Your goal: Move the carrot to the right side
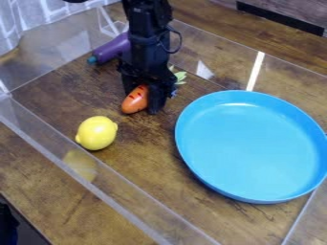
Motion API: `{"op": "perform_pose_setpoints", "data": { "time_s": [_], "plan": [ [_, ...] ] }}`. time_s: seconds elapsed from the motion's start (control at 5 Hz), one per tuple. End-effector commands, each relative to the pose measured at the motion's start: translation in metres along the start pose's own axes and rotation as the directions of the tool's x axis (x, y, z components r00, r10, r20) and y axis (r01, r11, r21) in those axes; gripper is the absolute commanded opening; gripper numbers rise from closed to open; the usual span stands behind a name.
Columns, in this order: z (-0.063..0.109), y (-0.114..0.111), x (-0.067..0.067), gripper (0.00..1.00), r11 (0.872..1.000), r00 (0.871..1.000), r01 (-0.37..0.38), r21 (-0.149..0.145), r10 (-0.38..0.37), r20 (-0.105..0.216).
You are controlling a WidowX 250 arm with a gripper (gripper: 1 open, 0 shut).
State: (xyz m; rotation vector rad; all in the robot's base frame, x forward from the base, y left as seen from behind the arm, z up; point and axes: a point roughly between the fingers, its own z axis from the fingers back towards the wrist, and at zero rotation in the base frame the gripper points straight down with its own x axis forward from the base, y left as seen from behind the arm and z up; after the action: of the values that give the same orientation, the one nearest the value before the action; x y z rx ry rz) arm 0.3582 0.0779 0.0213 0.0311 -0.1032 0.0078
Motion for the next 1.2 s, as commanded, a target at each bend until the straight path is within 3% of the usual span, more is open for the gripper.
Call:
{"op": "perform_pose_setpoints", "data": {
  "time_s": [0.0, 0.2, 0.4, 0.6, 1.0],
  "plan": [
    [0.032, 0.001, 0.006, 0.00, 1.000, 0.998, 0.007, 0.023, -0.008, 0.063],
    [0.050, -0.001, 0.007, 0.00, 0.999, 0.996, 0.013, 0.034, -0.016, 0.087],
    [0.092, -0.006, 0.011, 0.00, 0.999, 0.986, 0.008, 0.045, -0.015, 0.166],
    [0.127, -0.020, 0.011, 0.00, 0.998, 0.975, 0.022, 0.059, -0.034, 0.218],
    [0.116, -0.040, 0.012, 0.00, 0.995, 0.974, 0.084, 0.054, -0.093, 0.206]
  ]
}}
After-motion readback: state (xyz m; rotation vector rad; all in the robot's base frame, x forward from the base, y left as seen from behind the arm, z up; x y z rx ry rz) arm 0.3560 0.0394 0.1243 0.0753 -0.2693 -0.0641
